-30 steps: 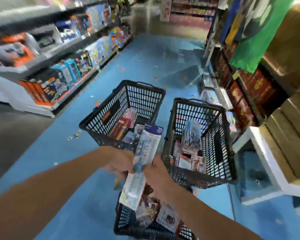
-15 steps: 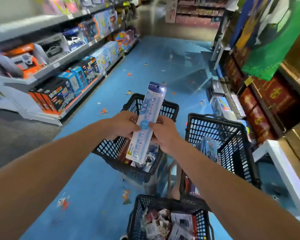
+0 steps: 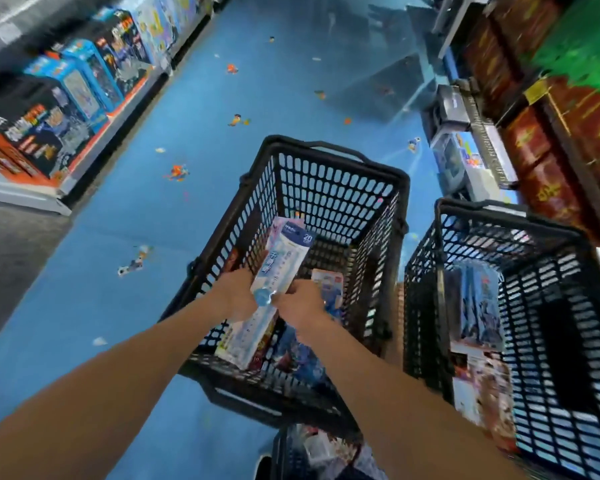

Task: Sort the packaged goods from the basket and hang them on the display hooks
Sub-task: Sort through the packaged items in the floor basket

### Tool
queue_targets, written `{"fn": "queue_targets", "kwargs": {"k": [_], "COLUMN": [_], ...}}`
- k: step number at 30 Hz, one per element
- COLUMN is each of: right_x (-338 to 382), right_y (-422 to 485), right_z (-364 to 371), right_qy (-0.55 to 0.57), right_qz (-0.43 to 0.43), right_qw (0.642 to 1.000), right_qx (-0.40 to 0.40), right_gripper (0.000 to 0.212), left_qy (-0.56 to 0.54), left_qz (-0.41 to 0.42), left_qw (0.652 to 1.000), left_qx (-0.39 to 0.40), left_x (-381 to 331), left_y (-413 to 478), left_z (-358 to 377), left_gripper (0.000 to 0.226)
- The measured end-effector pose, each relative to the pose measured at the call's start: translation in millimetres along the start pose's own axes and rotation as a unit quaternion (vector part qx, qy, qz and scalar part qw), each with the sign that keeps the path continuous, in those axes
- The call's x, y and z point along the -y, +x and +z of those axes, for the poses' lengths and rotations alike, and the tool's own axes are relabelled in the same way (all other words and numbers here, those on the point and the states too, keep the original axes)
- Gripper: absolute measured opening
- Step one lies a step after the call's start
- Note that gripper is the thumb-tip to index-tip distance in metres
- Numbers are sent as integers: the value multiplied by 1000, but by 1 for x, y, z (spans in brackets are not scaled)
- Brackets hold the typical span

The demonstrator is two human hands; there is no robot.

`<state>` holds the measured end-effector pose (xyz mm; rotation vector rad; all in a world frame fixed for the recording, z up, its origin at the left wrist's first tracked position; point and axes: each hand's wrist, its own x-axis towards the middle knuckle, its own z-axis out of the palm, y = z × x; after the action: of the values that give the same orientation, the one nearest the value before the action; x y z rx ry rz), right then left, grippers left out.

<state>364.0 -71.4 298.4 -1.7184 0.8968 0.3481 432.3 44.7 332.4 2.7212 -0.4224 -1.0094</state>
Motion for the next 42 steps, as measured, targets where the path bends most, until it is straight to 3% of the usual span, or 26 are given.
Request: {"fn": "queue_targets", "kwargs": {"k": [3, 6, 11, 15, 19, 25, 31, 36, 40, 42], "right_x": [-5, -10, -17, -19, -23, -22, -11, -6, -6, -14], "right_y": [20, 36, 51, 54, 46, 30, -2, -53, -121, -155], "right_z": [16, 26, 29, 29, 27, 13, -7, -44, -87, -109], "right_qy": [-43, -74, -119, -144, -170, -195, -178, -166, -151, -152], "right_qz": [25, 39, 43, 16, -5, -22, -119, -233, -316, -339], "right_qw": [999, 996, 992, 989, 985, 980, 977, 958, 937, 928], "right_qx": [8, 13, -8, -10, -11, -14, -6, -11, -7, 3], "right_gripper": [19, 16, 36, 16, 21, 25, 34, 40, 39, 37], "left_qy": [36, 51, 88, 115, 110, 89, 39, -33, -69, -76], "left_qz": [-17, -5, -37, -49, -61, -74, -57, 8, 50, 77], "left_qw": [999, 997, 994, 991, 991, 992, 997, 997, 988, 981], "left_qx": [30, 54, 53, 50, 38, 45, 15, -63, -128, -159], "left_x": [15, 23, 16, 12, 9, 6, -5, -19, -45, -62], "left_y": [27, 50, 64, 70, 67, 50, 13, -47, -122, -166], "left_z": [19, 34, 50, 56, 53, 44, 33, 13, 6, 7], "left_gripper": [34, 29, 30, 41, 58, 60, 58, 47, 61, 57]}}
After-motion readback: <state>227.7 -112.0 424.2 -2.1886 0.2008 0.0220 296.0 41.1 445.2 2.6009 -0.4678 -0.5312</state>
